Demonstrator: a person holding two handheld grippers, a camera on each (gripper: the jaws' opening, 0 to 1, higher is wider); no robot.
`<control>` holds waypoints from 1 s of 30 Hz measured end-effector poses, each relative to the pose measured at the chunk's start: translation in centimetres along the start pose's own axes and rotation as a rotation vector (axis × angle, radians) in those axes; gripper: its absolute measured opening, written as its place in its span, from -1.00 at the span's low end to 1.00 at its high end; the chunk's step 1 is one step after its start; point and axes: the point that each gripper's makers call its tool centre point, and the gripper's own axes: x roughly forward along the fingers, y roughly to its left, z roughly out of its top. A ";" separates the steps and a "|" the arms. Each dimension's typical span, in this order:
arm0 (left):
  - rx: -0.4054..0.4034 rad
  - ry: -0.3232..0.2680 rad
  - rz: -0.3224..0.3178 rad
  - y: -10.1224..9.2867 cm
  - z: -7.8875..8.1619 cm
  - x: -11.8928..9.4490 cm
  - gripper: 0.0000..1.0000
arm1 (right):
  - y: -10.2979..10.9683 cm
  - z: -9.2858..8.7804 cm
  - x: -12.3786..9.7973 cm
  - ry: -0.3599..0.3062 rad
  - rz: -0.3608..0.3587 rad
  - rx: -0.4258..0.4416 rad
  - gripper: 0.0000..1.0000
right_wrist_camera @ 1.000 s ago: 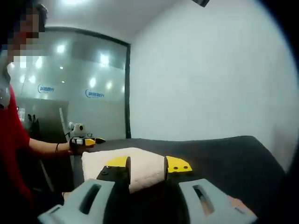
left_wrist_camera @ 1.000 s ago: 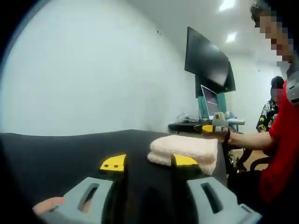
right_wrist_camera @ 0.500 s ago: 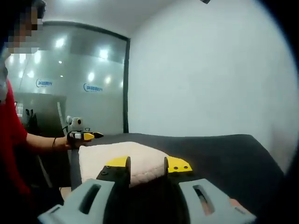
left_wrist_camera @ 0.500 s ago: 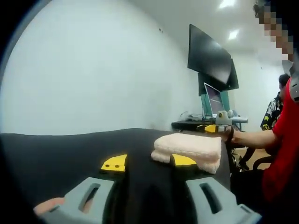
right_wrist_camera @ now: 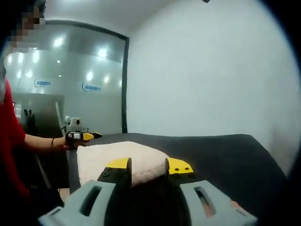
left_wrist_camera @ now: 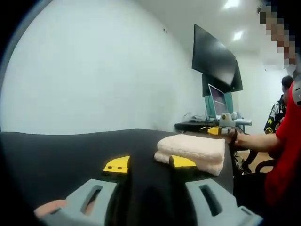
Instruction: Fold the towel on the table until its edges align and the towel forms a compact rectangular stack.
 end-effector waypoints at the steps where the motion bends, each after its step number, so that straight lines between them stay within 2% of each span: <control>1: 0.001 0.000 0.002 0.1 0.0 0.0 -0.31 | 0.2 0.0 0.0 0.000 0.000 0.001 -0.49; 15: 0.001 0.005 0.013 0.3 -0.1 0.1 -0.34 | -0.5 -0.6 0.1 0.022 -0.018 0.002 -0.49; 30: 0.006 0.016 0.035 0.8 -0.3 0.1 -0.36 | -0.4 -0.5 -0.1 0.026 -0.027 0.007 -0.49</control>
